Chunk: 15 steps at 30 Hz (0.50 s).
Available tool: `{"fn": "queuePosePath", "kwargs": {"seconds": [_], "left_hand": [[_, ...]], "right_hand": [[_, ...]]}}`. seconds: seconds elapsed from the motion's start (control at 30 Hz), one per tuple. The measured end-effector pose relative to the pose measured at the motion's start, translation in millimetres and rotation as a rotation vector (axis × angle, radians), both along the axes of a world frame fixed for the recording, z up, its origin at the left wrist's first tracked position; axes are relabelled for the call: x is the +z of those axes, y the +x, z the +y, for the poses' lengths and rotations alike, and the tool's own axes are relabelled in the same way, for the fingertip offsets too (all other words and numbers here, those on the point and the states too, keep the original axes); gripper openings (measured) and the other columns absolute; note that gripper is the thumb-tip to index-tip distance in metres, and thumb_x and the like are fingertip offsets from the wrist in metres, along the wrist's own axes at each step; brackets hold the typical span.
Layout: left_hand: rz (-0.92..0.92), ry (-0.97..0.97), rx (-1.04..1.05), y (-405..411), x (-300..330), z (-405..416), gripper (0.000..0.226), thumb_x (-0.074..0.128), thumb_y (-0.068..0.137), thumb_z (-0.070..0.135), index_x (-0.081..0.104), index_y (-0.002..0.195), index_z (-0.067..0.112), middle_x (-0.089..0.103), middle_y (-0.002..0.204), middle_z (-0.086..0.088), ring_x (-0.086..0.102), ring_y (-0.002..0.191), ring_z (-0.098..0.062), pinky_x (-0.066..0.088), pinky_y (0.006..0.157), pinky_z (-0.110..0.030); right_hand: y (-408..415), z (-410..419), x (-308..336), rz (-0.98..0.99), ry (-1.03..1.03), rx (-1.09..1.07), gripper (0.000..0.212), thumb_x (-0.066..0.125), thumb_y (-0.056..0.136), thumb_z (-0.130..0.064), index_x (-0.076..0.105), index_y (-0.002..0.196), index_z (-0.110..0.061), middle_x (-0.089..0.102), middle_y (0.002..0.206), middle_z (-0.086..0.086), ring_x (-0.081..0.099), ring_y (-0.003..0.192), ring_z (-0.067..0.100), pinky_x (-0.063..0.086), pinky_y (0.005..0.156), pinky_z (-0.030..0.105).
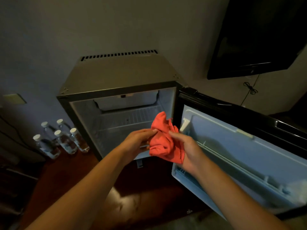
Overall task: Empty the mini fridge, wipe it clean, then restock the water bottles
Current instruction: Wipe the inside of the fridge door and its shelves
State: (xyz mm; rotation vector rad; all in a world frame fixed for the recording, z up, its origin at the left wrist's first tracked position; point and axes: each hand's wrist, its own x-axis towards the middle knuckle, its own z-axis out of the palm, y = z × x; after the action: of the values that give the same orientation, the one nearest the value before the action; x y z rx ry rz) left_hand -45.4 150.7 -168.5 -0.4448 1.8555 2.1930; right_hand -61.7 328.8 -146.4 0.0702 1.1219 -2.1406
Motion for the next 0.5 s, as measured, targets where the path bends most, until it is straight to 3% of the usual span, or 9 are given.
{"fn": "queuePosePath", "kwargs": {"seconds": [0.1, 0.2, 0.27, 0.37, 0.43, 0.5], "left_hand": [[-0.015, 0.026, 0.0, -6.0, 5.0, 7.7, 0.025, 0.062, 0.086, 0.01, 0.07, 0.11, 0.012, 0.056, 0.075, -0.001, 0.05, 0.063, -0.011, 0.044, 0.058, -0.019], [-0.018, -0.026, 0.121, -11.2, 18.0, 15.5, 0.024, 0.059, 0.082, -0.002, 0.068, 0.102, 0.008, 0.055, 0.06, 0.002, 0.044, 0.045, -0.008, 0.038, 0.046, -0.018], [0.018, -0.1, 0.276, -15.6, 22.6, 16.1, 0.028, 0.068, 0.074, -0.005, 0.069, 0.097, 0.01, 0.064, 0.069, -0.005, 0.052, 0.049, -0.012, 0.043, 0.05, -0.022], [0.131, -0.293, 0.39, -18.8, 29.1, 22.6, 0.043, 0.079, 0.065, 0.003, 0.071, 0.101, 0.025, 0.068, 0.099, -0.008, 0.067, 0.08, -0.022, 0.056, 0.068, -0.034], [0.221, -0.408, 0.374, -17.2, 32.6, 36.5, 0.043, 0.074, 0.076, -0.002, 0.066, 0.104, 0.029, 0.063, 0.097, -0.002, 0.063, 0.08, -0.016, 0.054, 0.062, -0.027], [0.277, -0.4, 0.328, -15.8, 31.0, 56.1, 0.044, 0.068, 0.082, -0.006, 0.062, 0.103, 0.031, 0.061, 0.095, -0.003, 0.061, 0.074, -0.016, 0.056, 0.057, -0.037]], "right_hand": [[4.9, 12.8, -3.6, 0.128, 0.217, 0.03, 0.022, 0.054, 0.094, -0.01, 0.066, 0.113, -0.011, 0.073, 0.103, 0.016, 0.07, 0.089, 0.027, 0.057, 0.082, 0.046], [4.8, 27.2, -1.7, 0.402, 0.574, 0.037, 0.019, 0.058, 0.094, -0.017, 0.068, 0.11, -0.019, 0.073, 0.097, 0.008, 0.071, 0.085, 0.021, 0.058, 0.081, 0.044], [3.2, 39.8, 3.6, 0.676, 0.82, -0.064, 0.02, 0.06, 0.091, -0.023, 0.068, 0.109, -0.027, 0.072, 0.098, -0.002, 0.07, 0.086, 0.016, 0.058, 0.082, 0.042], [6.6, 53.8, 17.3, 1.092, 1.112, -0.208, 0.021, 0.056, 0.093, -0.026, 0.067, 0.111, -0.026, 0.069, 0.099, -0.008, 0.064, 0.089, 0.012, 0.054, 0.08, 0.033], [4.1, 55.6, 20.5, 1.207, 1.205, -0.193, 0.019, 0.054, 0.094, -0.026, 0.067, 0.109, -0.026, 0.067, 0.101, -0.007, 0.061, 0.093, 0.013, 0.052, 0.08, 0.032], [-2.2, 55.1, 14.1, 1.221, 1.267, -0.116, 0.016, 0.055, 0.094, -0.026, 0.066, 0.105, -0.026, 0.066, 0.102, -0.004, 0.06, 0.097, 0.017, 0.052, 0.082, 0.035]]}}
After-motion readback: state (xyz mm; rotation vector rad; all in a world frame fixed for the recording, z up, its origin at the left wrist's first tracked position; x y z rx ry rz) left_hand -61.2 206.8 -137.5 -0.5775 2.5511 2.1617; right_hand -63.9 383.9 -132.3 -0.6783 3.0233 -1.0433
